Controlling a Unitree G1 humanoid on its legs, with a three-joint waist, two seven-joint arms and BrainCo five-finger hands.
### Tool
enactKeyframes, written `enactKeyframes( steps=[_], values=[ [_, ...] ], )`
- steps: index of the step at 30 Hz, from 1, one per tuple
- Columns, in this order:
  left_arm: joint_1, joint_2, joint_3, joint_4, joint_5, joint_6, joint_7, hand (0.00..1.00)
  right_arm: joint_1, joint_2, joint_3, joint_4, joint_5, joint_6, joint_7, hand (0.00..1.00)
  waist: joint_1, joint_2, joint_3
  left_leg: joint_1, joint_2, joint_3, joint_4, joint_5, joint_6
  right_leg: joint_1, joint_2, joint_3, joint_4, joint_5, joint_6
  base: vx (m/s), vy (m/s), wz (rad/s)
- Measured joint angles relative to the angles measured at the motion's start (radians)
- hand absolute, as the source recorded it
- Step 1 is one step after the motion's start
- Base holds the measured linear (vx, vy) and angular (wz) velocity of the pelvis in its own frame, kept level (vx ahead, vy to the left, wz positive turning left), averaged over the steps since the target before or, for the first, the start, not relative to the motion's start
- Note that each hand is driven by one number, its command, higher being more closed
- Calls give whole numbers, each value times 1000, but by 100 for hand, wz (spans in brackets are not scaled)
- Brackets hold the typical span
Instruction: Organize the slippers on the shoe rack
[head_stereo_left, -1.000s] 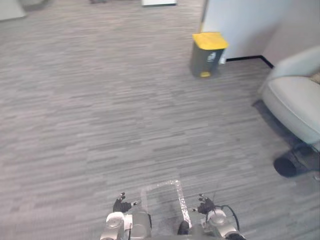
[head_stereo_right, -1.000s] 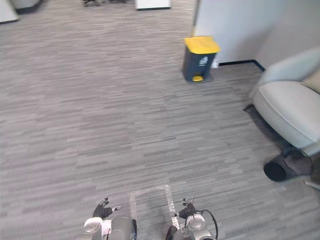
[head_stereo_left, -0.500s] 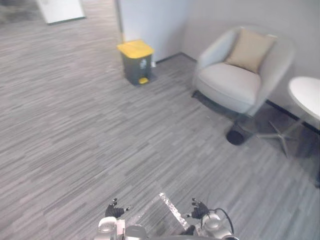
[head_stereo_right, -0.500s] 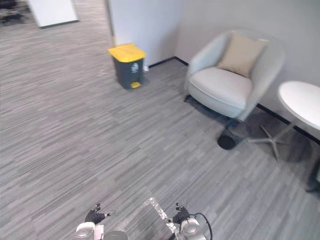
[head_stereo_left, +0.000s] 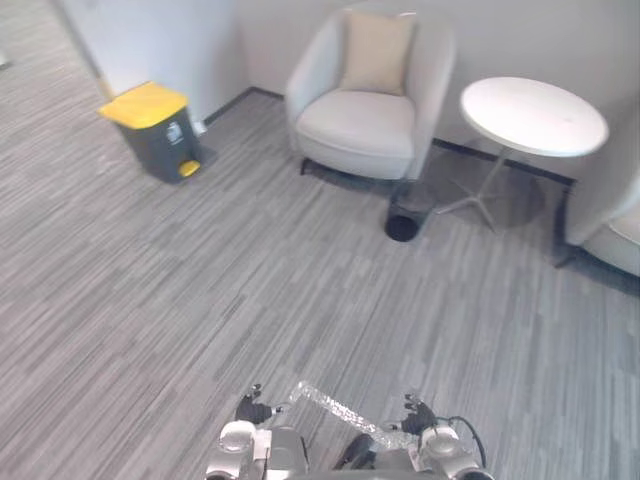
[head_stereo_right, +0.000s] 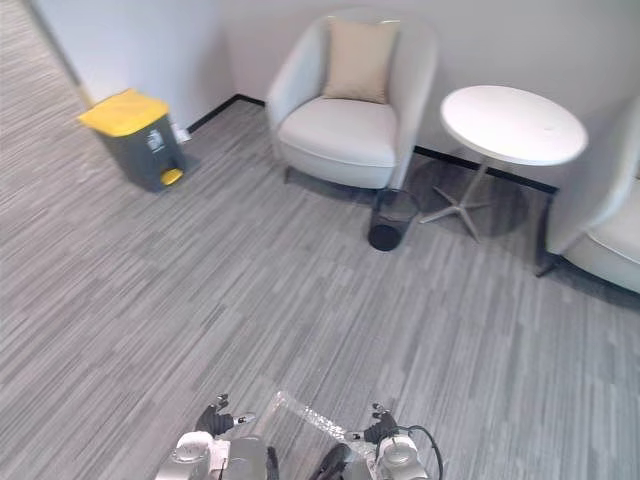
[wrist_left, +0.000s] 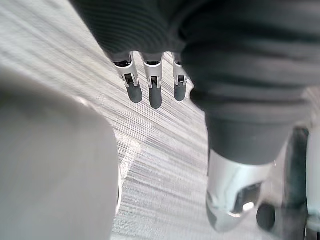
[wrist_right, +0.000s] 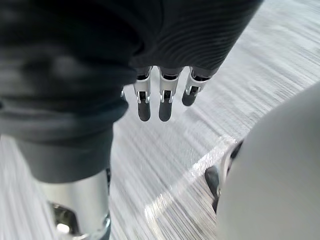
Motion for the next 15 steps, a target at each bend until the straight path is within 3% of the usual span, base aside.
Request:
enactKeyframes(
  steps=[2, 5, 9, 15],
  values=[
    [5, 7, 0, 13, 0, 0, 0, 0, 11, 8, 0, -1, -1, -2, 0, 0, -4, -23, -24, 33, -27, 24, -91, 36, 15, 9, 2, 45, -65, 52, 9, 73, 153, -50],
    [5, 5, 2, 17, 0, 0, 0, 0, 23, 4, 0, 2, -3, -2, 1, 0, -6, -10, -28, 66, -43, 28, -105, 45, 20, 44, 17, 75, -140, 116, -20, 141, 110, -30],
    [8, -9, 3, 38, 2, -1, -1, 0, 33, -2, -1, 3, -4, -2, 1, 0, -8, 6, -40, 138, -68, 28, -187, 56, 37, 101, 17, 102, -202, 139, -1, 136, 96, -16],
    [9, -13, 5, 45, 10, -5, -1, 0, 32, 0, -7, 23, -3, -2, 2, 0, -8, -4, -50, 187, -89, 32, -262, 71, 53, 125, 14, 129, -243, 159, 12, 51, 46, -9]
  ],
)
